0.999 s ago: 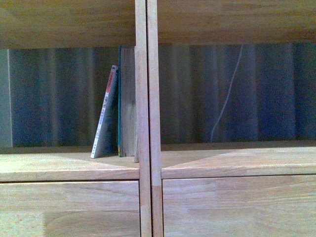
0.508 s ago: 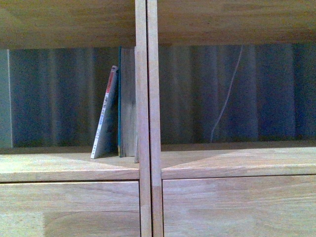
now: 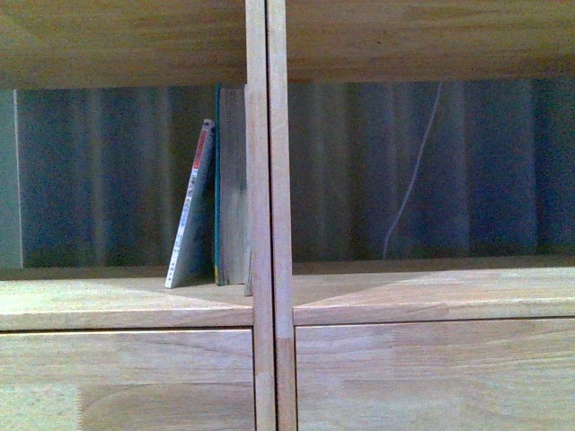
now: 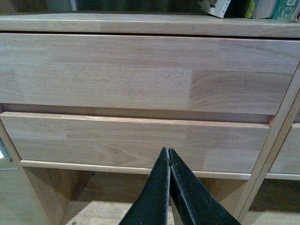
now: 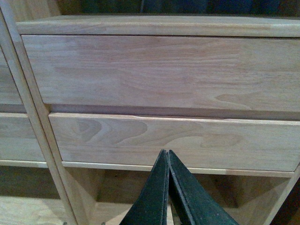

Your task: Organize books on shelf

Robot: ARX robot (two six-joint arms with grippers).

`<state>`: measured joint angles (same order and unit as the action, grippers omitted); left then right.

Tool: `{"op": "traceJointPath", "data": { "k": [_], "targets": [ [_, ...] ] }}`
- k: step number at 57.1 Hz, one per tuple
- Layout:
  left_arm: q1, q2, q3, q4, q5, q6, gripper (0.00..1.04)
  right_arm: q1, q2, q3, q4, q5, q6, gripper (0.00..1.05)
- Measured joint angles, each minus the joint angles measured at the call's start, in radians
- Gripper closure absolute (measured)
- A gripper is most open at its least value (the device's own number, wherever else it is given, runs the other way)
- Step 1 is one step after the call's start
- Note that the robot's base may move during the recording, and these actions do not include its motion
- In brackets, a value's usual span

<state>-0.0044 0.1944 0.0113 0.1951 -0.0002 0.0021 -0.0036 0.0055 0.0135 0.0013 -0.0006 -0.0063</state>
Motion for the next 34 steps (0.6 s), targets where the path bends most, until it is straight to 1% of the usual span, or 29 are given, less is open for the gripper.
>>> {"op": "traceJointPath", "data": {
  "k": [5,9,10,34],
  "targets": [
    [0.0,-0.022,0.0,-0.022,0.0,0.0,1.02,0.0,0.0,0.0,0.0,0.0,0.0,1.02],
    [0.0,-0.142,0.0,-0.172,0.0,0.0,1.02,0.0,0.0,0.0,0.0,0.0,0.0,1.02],
    [0.0,-0.16,0.0,-0.182,0.0,0.0,1.02,0.0,0.0,0.0,0.0,0.001,0.0,1.02],
    [0.0,-0.188,0.0,-0.193,0.0,0.0,1.02,0.0,0.0,0.0,0.0,0.0,0.0,1.02]
  ]
}}
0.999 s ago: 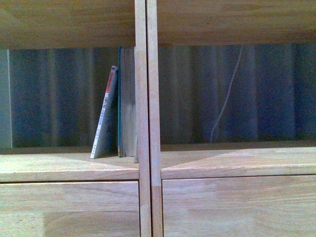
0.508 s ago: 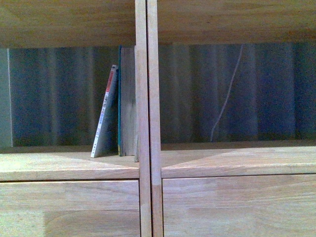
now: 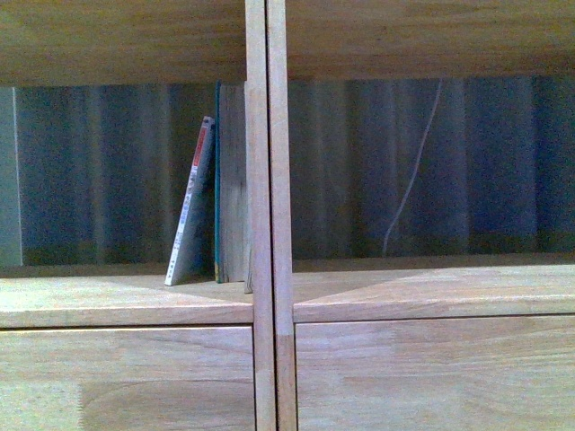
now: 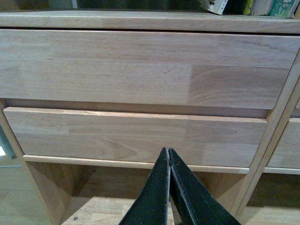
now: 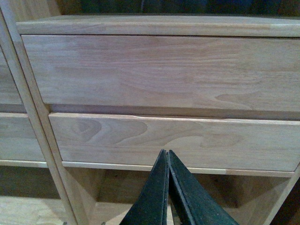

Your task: Organize books on shelf

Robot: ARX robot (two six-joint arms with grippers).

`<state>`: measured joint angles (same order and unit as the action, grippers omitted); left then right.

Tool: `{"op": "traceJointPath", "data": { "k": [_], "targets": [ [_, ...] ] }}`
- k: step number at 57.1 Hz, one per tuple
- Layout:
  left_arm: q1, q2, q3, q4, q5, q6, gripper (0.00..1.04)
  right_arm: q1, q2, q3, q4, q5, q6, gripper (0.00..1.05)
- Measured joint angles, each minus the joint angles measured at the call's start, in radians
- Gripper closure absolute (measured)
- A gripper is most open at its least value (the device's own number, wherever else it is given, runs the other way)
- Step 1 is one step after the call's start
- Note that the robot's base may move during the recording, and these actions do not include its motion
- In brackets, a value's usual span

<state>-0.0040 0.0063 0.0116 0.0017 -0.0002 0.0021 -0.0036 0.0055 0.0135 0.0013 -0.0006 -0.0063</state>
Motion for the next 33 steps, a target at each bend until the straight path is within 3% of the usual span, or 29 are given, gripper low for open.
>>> {"op": "traceJointPath", "data": {
  "k": [7,10,33],
  "targets": [
    [0.0,0.0,0.0,0.0,0.0,0.0,1.02,0.0,0.0,0.0,0.0,0.0,0.0,1.02],
    [0.0,0.0,0.0,0.0,0.0,-0.001,1.01,0.0,0.0,0.0,0.0,0.0,0.0,0.95],
    [0.0,0.0,0.0,0.0,0.0,0.0,0.34,0.0,0.0,0.0,0.0,0.0,0.0,0.3]
  ]
}}
